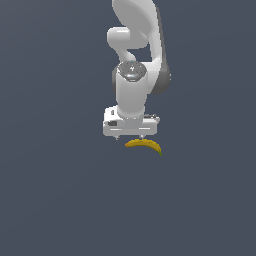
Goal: Pick up the object and move it to a goal position.
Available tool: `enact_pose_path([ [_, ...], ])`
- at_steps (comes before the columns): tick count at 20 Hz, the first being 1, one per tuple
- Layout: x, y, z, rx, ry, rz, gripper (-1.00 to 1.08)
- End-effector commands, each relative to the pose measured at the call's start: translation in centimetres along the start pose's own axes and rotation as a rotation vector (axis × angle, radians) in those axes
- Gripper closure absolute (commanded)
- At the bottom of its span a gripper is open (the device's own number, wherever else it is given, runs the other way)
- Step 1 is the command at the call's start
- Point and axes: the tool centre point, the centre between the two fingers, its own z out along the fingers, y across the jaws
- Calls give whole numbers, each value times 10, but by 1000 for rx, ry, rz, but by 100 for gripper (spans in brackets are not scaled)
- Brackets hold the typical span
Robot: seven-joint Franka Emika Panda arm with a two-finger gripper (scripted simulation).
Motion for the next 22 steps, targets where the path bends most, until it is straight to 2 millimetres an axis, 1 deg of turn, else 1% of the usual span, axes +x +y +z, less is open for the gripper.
enact_pose_path([
  [1,0,0,0,0,0,0,-92],
  [9,1,-7,2,8,-15,-33,-92],
  [16,1,-8,2,9,-17,-37,-92],
  [22,-1,-11,7,7,-17,-96,-92],
])
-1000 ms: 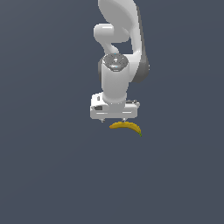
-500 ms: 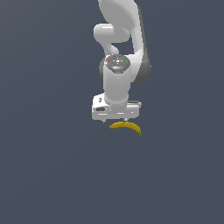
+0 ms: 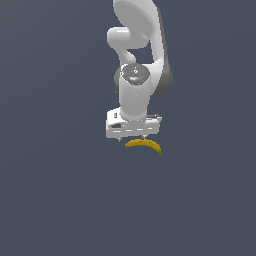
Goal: Pick up the object and move it to a goal position.
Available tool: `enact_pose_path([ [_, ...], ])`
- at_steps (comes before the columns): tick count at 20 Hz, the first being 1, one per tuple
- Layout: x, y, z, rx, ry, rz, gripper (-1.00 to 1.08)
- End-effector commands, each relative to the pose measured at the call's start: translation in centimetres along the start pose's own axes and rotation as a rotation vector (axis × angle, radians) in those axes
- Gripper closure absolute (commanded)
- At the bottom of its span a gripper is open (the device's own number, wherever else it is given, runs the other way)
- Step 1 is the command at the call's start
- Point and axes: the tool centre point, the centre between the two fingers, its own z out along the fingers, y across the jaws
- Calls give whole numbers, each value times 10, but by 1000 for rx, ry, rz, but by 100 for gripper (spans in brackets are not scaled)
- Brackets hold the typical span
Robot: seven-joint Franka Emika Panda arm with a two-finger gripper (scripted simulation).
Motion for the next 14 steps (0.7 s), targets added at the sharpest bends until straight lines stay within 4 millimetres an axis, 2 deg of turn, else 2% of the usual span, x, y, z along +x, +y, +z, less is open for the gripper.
enact_pose_path([
  [1,-1,-2,3,-1,-1,-33,-92],
  [14,-11,-22,32,-10,-3,-373,-92],
])
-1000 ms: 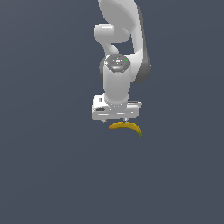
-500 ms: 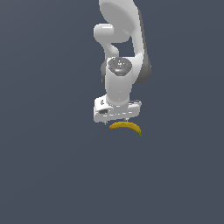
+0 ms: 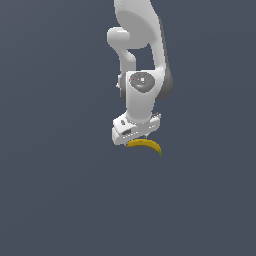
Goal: Pick up the object and move it to a goal position.
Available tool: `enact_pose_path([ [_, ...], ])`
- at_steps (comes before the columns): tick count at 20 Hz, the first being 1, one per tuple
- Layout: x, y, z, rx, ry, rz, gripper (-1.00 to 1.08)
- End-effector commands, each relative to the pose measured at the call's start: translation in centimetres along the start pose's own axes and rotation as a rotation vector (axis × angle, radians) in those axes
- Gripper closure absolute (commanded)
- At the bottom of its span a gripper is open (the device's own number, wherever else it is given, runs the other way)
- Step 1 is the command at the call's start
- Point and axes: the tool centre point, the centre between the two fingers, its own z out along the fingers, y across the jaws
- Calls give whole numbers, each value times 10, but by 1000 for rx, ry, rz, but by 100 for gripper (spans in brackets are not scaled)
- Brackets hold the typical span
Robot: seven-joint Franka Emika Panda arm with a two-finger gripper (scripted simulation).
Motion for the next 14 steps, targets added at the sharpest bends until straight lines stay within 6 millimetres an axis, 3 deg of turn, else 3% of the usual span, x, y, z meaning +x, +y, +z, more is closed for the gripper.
enact_pose_path([
  [1,-1,-6,7,-1,0,-82,-92],
  [14,-7,-38,39,-1,6,-509,-92],
])
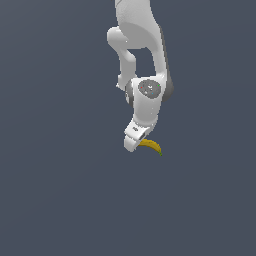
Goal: Pick up the object and move it to a goal position.
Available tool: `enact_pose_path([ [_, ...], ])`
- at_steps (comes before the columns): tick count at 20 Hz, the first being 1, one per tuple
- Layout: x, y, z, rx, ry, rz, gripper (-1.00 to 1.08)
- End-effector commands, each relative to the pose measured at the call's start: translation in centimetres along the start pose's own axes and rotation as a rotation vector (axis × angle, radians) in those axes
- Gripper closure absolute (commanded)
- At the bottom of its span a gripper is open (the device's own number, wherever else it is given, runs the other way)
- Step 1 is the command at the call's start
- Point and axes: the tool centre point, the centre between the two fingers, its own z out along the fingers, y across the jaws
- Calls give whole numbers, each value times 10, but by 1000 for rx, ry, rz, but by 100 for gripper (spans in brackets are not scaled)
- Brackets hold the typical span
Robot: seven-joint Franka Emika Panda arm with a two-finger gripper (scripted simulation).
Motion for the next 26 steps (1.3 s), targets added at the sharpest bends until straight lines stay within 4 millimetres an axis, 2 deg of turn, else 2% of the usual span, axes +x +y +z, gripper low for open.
enact_pose_path([
  [1,2,-7,6,0,3,-84,-92],
  [13,7,-28,23,2,14,-347,-92],
  [22,8,-32,26,2,16,-383,-92],
  [26,8,-32,34,2,16,-384,-92],
])
